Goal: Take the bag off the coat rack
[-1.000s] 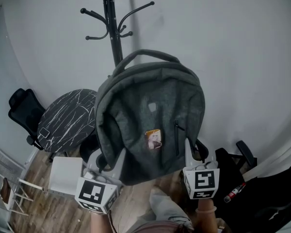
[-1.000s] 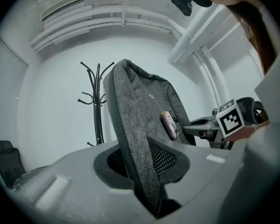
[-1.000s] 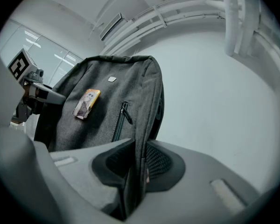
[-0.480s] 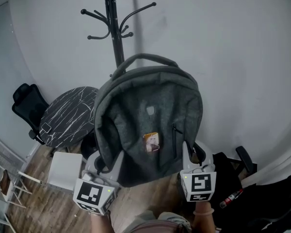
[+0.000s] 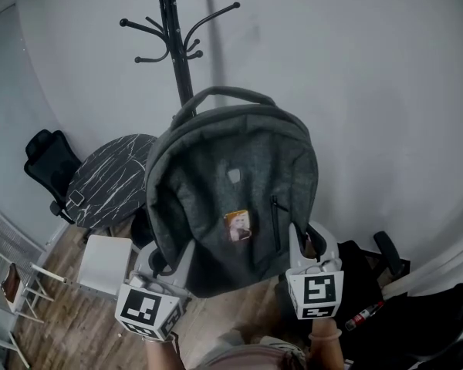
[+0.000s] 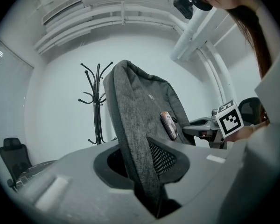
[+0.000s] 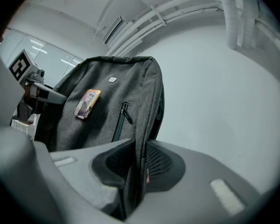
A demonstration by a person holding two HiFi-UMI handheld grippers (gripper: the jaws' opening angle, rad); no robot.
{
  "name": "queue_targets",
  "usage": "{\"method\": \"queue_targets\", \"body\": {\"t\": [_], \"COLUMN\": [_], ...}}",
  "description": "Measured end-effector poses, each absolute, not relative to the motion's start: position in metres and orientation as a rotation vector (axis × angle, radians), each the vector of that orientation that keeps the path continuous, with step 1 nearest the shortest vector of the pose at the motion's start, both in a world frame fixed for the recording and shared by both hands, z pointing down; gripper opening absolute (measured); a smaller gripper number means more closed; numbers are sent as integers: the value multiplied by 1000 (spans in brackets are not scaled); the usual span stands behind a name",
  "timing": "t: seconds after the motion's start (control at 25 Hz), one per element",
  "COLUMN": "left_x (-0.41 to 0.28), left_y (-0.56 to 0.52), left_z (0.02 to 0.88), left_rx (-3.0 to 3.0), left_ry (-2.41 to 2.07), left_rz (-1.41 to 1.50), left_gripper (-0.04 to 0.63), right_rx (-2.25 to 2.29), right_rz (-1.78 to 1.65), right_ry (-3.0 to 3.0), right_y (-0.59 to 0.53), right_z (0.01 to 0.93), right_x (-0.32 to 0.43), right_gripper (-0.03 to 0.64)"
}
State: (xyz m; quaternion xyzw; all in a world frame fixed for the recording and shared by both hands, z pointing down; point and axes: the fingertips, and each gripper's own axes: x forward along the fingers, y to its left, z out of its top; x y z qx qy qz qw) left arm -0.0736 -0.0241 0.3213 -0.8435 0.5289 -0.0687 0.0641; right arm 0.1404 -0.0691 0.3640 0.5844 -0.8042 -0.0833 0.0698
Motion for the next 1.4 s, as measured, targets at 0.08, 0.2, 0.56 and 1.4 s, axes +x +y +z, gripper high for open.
{"method": "queue_targets", "body": {"t": [0.08,0.2,0.56,1.4], "left_x": [-74,-73,-71,-66], "left_y": [-22,-19,-15,8], "left_z": [319,316,314,309], "left_rx": [-2540,-2537,-2549,-2531], "left_ry": [1614,1639,1671,1698], "left_rz": [-214,-218,-238,-209], "left_gripper": [92,92,92,92], "right_rx": [1751,1736,1708,1706], "right_rz": [-248,-242,-211,-232], "right_ry": [-2425,-2433,-2435,-2450], "right_y": [-68,-66,-61,-44], "right_z": [363,362,361,354], "right_x": [140,141,143,147], "right_gripper": [66,66,66,66]}}
